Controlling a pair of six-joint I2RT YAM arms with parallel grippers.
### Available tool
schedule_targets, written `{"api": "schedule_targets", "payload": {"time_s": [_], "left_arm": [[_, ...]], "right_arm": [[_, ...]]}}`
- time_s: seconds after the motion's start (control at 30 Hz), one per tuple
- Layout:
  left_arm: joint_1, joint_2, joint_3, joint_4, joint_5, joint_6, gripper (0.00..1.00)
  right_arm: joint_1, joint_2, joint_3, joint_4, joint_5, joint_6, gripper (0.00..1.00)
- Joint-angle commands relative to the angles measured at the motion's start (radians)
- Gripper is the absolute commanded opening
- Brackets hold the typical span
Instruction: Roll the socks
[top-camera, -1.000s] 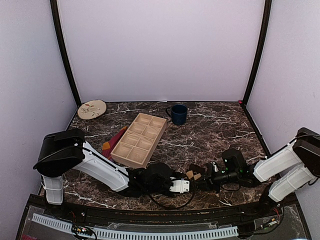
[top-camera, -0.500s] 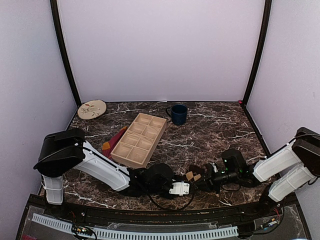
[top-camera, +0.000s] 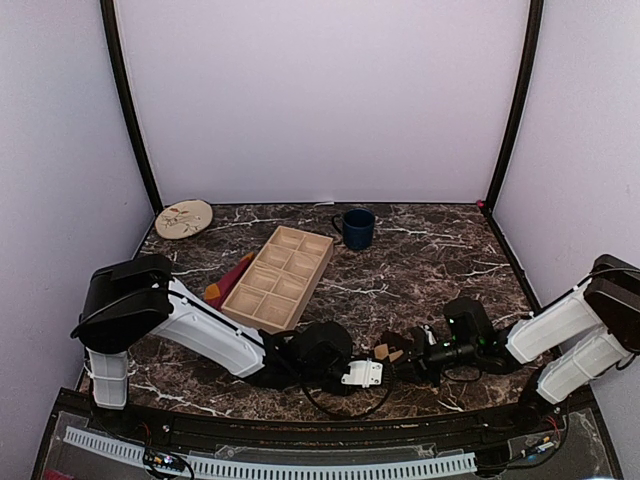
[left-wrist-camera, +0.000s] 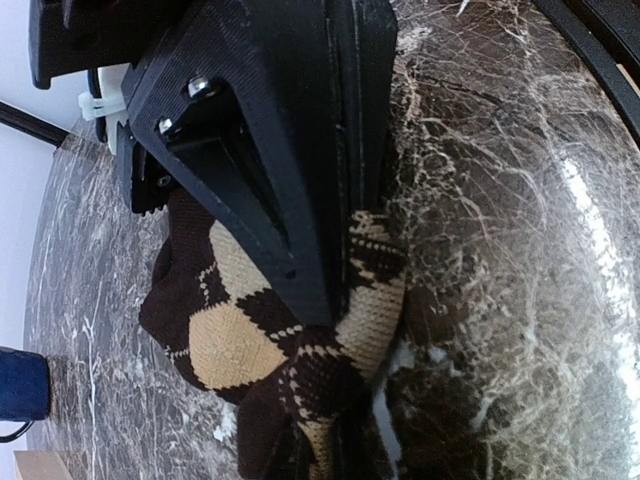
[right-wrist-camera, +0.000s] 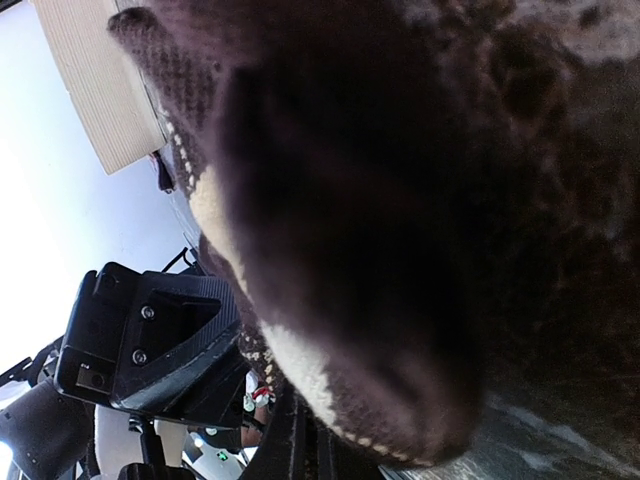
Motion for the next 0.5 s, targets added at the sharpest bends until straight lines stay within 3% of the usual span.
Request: {"api": "schedule_targets", "payload": {"time_s": [0.0, 0.17, 0.4, 0.47], "left_arm": [[0.010, -0.002, 0.012, -0.104, 0.043, -0.012, 0.01], [0.016, -0.011, 0.058, -0.229, 0.114, -0.018, 0.00], [0.023, 0.022, 0.207, -0.542, 0.200, -0.059, 0.00], [0.029, 0.058, 0.276, -0.647, 0.222, -0.080, 0.00]], "right_arm": [[-0.016, -0.014, 0.009, -0.004, -0.016, -0.024, 0.00], [-0.027, -0.027, 0.023, -0.049, -0.018, -0.058, 0.00], [-0.029, -0.079, 0.123, -0.308, 0.013, -0.199, 0.01], [-0.030, -0.093, 0.140, -0.353, 0.051, -0.306, 0.16]]}}
